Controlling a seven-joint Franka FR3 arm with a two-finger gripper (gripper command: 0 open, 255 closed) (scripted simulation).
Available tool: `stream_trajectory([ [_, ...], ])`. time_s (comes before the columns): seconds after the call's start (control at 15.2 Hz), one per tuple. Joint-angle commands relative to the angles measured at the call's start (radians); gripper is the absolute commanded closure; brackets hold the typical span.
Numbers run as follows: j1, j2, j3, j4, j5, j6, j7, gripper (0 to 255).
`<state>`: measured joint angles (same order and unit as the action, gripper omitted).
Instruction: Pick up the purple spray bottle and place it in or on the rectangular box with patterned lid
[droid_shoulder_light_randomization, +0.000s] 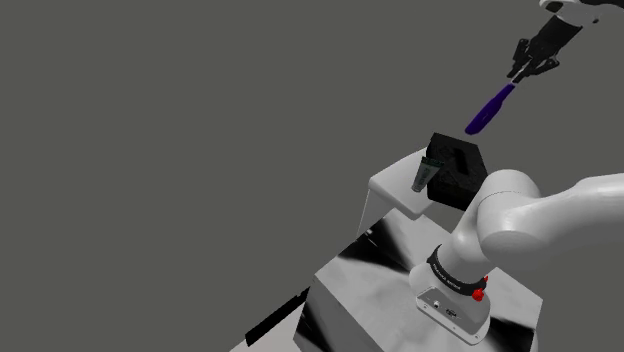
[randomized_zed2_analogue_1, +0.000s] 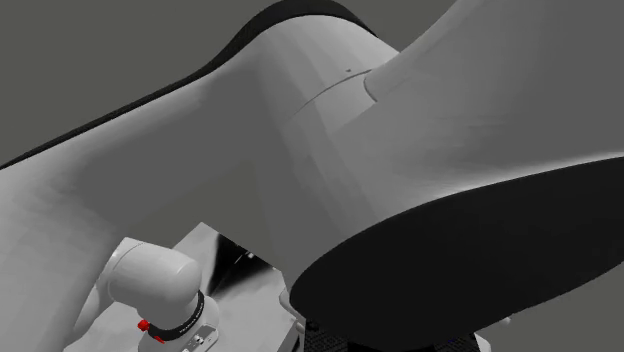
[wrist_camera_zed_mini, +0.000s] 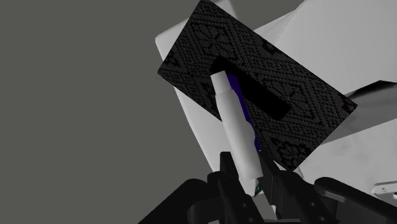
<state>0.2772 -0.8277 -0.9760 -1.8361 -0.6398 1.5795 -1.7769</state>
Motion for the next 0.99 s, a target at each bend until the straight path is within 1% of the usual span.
stream_trajectory([
  [0.0,-0.007,-0.011,-0.005,-0.032,-0.009,0.022,0.006,255],
  [0.92,-0.05,-0.077,-0.065,-0.227,-0.081,0.167,0.039,255],
])
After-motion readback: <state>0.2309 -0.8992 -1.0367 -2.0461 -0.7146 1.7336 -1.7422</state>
